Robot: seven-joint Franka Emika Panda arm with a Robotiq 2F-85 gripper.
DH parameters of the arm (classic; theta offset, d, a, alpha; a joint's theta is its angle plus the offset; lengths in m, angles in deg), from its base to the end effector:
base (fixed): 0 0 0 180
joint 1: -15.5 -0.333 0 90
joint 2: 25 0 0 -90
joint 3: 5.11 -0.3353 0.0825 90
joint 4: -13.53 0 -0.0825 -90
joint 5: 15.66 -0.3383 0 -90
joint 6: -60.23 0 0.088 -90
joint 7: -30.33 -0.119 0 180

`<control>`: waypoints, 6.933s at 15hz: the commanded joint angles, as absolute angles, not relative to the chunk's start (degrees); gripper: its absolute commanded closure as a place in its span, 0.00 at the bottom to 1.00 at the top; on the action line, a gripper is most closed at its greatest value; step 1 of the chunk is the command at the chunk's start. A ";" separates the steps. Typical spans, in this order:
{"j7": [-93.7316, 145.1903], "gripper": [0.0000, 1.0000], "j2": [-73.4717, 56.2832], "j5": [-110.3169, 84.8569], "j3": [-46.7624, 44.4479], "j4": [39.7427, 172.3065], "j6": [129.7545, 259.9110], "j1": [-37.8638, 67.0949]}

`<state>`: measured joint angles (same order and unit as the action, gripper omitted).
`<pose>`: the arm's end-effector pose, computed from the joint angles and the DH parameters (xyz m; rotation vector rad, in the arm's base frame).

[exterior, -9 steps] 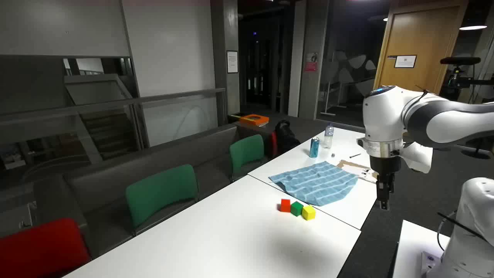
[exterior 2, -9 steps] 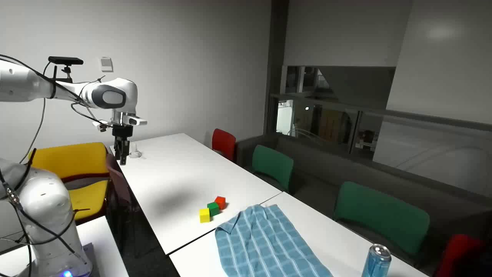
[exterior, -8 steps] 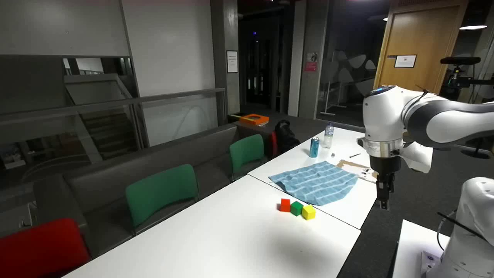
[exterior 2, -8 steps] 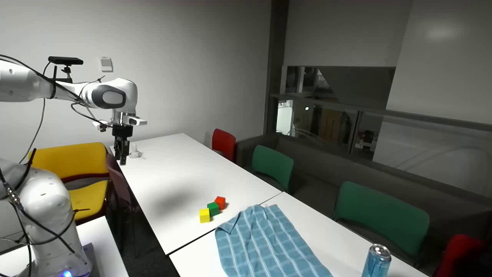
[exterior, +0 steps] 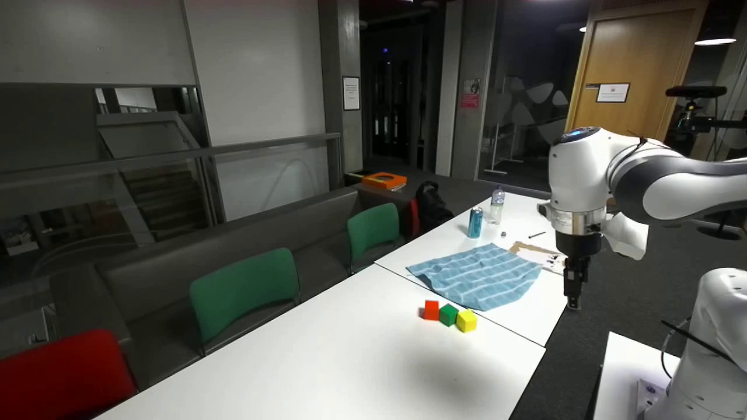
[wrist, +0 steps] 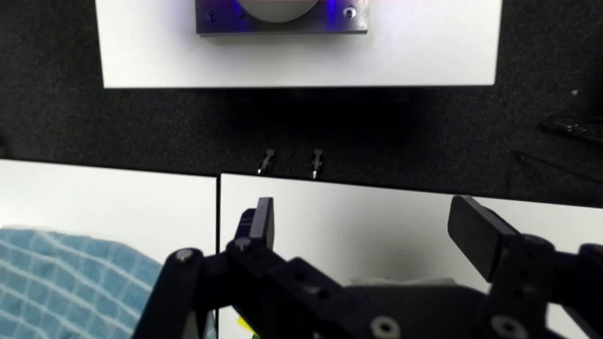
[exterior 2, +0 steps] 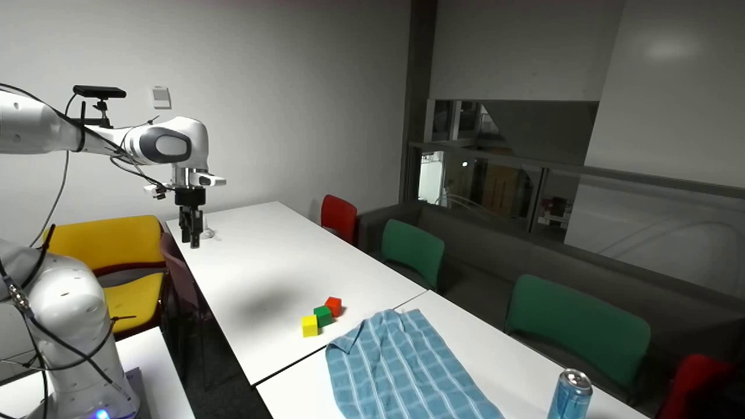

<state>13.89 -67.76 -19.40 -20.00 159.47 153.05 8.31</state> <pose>0.2252 0.1129 0.4976 2.9692 0.0064 -0.2303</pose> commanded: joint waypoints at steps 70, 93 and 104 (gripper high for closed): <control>21.79 0.00 -4.58 -33.14 -1.94 141.73 206.68 18.27; 6.52 0.00 6.06 -21.60 2.68 133.60 207.23 13.84; 1.54 0.69 6.28 -20.71 4.68 132.26 205.13 10.81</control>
